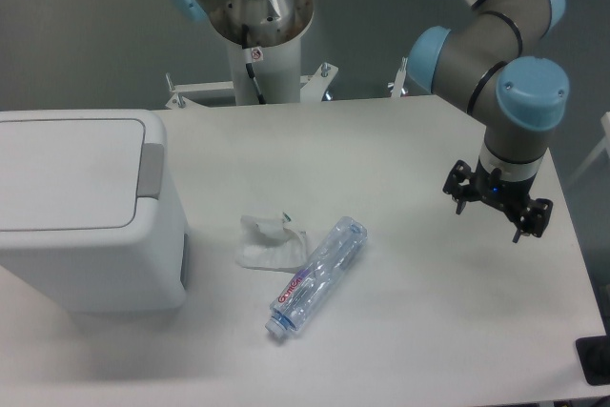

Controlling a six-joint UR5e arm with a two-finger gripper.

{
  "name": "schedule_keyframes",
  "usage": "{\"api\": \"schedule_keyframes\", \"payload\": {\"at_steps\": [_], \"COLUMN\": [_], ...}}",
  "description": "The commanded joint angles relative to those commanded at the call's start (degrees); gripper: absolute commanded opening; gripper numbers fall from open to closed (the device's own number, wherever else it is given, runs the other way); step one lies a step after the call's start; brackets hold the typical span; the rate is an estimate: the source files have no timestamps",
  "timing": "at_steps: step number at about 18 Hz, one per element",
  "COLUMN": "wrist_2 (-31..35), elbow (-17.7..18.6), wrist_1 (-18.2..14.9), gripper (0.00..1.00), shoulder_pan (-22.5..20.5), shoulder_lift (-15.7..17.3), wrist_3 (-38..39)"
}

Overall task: Open the trash can
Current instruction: 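Raise the open gripper from its start pose above the table, then move the open gripper over to the trash can lid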

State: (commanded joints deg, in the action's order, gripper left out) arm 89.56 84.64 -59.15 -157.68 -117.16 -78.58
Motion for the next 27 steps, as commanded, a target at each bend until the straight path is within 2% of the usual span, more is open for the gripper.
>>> {"api": "schedule_keyframes", "payload": {"at_steps": [10,14,17,21,25,27], "wrist_2": [-1.40,-9.90,-14.23,-17.65,-21.52,-25.73], "elbow": [0.61,2.02,3.16,3.34,3.25,3.43], "wrist_1": [0.09,1.49,1.49,1.49,1.49,1.41], "gripper": [1.00,1.00,1.00,1.00,1.00,1.00], "shoulder_pan": [0.35,-1.84,-1.93,-0.71,3.15,4.48], "shoulder_lift": [0.09,0.35,0.96,3.51,7.20,9.22], "wrist_3": [-0.09,2.10,7.01,17.03,24.86,29.24]}}
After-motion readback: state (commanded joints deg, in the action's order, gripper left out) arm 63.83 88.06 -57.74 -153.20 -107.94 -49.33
